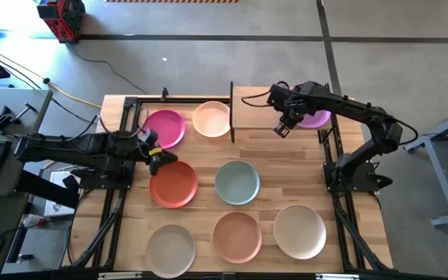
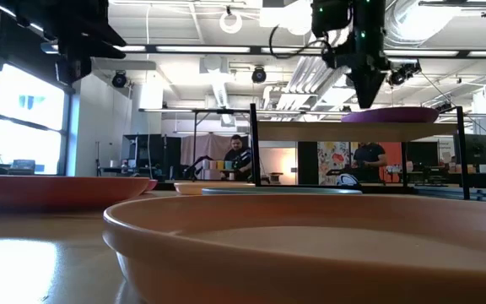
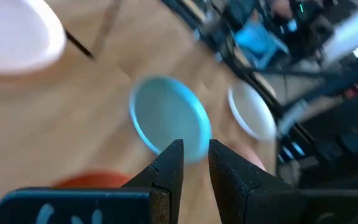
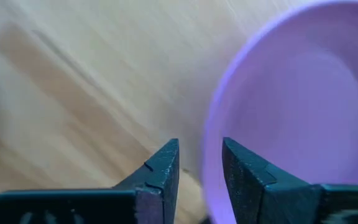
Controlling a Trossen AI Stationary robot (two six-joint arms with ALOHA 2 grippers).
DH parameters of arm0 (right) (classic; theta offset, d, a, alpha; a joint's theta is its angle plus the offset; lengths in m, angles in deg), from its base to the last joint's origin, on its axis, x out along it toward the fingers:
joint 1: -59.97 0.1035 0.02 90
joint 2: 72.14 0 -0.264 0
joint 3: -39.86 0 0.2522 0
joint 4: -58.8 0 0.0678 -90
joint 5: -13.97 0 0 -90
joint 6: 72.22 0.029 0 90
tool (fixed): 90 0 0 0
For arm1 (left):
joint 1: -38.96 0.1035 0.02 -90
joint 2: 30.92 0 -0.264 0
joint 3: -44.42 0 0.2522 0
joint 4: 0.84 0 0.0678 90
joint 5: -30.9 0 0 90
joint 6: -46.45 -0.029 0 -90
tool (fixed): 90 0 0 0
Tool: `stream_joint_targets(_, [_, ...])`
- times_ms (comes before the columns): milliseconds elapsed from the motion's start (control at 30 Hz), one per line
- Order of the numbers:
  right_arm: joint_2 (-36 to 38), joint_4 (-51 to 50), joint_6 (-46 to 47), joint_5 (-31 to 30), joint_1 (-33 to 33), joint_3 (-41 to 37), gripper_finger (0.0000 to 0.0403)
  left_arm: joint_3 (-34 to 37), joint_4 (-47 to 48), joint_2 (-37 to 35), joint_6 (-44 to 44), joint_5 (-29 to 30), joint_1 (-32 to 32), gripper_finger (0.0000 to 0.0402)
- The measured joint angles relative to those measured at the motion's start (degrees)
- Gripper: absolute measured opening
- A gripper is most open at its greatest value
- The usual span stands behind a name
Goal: Place and stack plates onto a shelf
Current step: Put the violet plate on the shelf, then stack the orange plate on top of the violet plate on the shelf
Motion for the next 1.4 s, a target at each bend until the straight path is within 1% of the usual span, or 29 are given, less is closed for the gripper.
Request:
stream_joint_targets(133, [0.0,-0.3,2.1,4.6,0.8,4.3,0.0097,0.0,-0.8,4.2,4.9,-5.2,-3.3,0.0065])
stream_joint_targets(267, [0.0,-0.5,4.3,5.5,2.2,7.8,0.0097,0.0,-3.5,9.4,10.8,-8.2,-7.9,0.0065])
stream_joint_targets(400, [0.0,-0.5,4.7,5.5,3.3,9.2,0.0097,0.0,-4.4,14.8,16.7,-8.6,-12.6,0.0065])
stream_joint_targets(533, [0.0,-0.6,4.7,5.5,3.6,8.9,0.0097,0.0,-4.9,19.9,22.7,-8.6,-16.3,0.0065])
stream_joint_targets(633, [0.0,-0.5,4.6,5.5,3.6,8.1,0.0097,0.0,-7.6,23.5,25.7,-8.6,-18.6,0.0065])
stream_joint_targets(700, [0.0,-0.5,4.6,5.5,3.6,7.6,0.0097,0.0,-9.8,25.9,26.6,-8.6,-19.9,0.0065])
stream_joint_targets(833, [0.0,-0.5,4.3,5.5,3.6,6.8,0.0097,0.0,-10.7,29.8,28.4,-8.6,-21.5,0.0065])
stream_joint_targets(1067, [0.0,0.1,4.2,5.5,3.5,6.8,0.0097,0.0,-12.3,35.3,29.4,-8.4,-21.7,0.0065])
stream_joint_targets(1200, [0.0,0.3,4.2,5.5,3.5,6.8,0.0097,0.0,-11.9,37.4,28.9,-8.2,-21.8,0.0065])
stream_joint_targets(1400, [0.0,0.5,4.2,5.4,3.5,6.8,0.0097,0.0,-11.7,38.2,28.1,-6.0,-21.8,0.0065])
